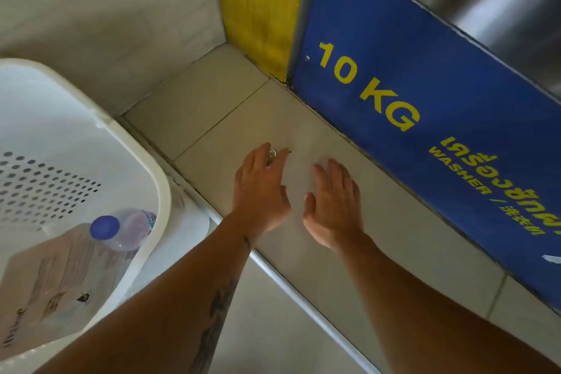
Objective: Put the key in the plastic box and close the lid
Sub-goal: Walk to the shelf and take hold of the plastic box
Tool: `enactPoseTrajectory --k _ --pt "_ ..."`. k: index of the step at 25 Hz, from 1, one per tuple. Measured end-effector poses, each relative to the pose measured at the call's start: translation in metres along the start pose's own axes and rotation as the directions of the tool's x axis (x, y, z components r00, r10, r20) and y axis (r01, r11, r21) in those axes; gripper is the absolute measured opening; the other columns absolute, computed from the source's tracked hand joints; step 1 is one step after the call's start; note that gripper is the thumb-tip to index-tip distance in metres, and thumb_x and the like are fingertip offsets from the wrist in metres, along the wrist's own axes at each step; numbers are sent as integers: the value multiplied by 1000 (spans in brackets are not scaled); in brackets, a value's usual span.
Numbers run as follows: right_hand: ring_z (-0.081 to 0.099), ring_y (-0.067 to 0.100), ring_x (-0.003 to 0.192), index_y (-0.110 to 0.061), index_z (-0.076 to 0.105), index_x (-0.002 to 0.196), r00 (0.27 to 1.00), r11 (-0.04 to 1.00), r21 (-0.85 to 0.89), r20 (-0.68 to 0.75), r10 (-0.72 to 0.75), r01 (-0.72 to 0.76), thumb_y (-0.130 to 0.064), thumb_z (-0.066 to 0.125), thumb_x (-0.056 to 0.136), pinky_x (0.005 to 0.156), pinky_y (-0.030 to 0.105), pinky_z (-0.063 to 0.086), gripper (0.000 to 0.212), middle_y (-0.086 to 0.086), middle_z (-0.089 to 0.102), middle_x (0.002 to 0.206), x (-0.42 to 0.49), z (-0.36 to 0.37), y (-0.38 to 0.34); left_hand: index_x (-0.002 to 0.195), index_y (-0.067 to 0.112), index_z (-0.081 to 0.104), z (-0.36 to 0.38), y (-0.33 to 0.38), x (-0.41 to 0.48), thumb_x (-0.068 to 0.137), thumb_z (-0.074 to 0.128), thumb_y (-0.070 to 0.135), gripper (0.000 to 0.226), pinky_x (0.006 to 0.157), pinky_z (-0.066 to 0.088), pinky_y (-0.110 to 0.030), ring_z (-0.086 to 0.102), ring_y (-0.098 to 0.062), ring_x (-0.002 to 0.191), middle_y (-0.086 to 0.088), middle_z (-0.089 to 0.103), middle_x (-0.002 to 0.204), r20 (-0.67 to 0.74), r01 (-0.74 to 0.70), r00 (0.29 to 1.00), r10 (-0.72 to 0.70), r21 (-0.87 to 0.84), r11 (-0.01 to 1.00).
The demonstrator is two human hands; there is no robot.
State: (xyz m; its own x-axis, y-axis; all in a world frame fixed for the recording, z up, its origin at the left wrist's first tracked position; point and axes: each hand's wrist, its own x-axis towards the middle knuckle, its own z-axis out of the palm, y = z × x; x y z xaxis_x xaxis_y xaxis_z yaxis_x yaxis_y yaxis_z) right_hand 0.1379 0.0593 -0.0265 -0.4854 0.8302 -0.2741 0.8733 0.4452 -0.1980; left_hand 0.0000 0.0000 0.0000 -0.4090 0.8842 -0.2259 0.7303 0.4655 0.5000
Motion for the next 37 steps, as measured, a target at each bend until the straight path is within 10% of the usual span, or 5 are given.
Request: enactPoseTrajectory --k 7,16,21,28,37 --pt "22 33 146 -18 29 151 991 997 -81 -131 -23 12 -35 43 89 118 49 19 65 15 25 159 -4 25 7 138 27 41 12 -17 17 80 64 24 63 89 43 -35 41 -27 114 -4 44 131 28 -187 982 188 326 927" --pt "13 31 149 -19 20 153 1000 998 -58 5 1 -1 -37 41 92 121 46 14 67 13 16 162 -2 10 5 121 11 43 -13 1 11 87 53 10 35 66 38 -36 58 -34 95 -12 52 113 195 -88 980 32 289 953" --pt "8 20 151 -21 10 156 947 990 108 316 52 -91 -34 46 98 121 35 12 70 1 7 166 -20 -75 -15 124 16 49 -71 38 -27 90 49 14 34 72 47 -34 61 -29 94 -8 58 109 239 -8 971 -25 136 991" --pt "37 18 140 -22 30 151 976 964 264 214 -30 -28 -30 51 94 113 31 30 61 -3 37 155 -120 -238 -70 115 28 59 -224 109 -87 81 49 11 40 86 48 -32 59 -24 111 3 65 118 206 23 978 -23 2 1000" --pt "37 21 139 -21 38 147 977 954 288 168 -134 82 -30 46 99 110 33 30 49 1 40 153 -241 -459 -134 90 21 72 -445 200 -216 84 47 1 33 67 49 -26 65 -24 79 -9 72 99 98 165 985 -139 -348 923"
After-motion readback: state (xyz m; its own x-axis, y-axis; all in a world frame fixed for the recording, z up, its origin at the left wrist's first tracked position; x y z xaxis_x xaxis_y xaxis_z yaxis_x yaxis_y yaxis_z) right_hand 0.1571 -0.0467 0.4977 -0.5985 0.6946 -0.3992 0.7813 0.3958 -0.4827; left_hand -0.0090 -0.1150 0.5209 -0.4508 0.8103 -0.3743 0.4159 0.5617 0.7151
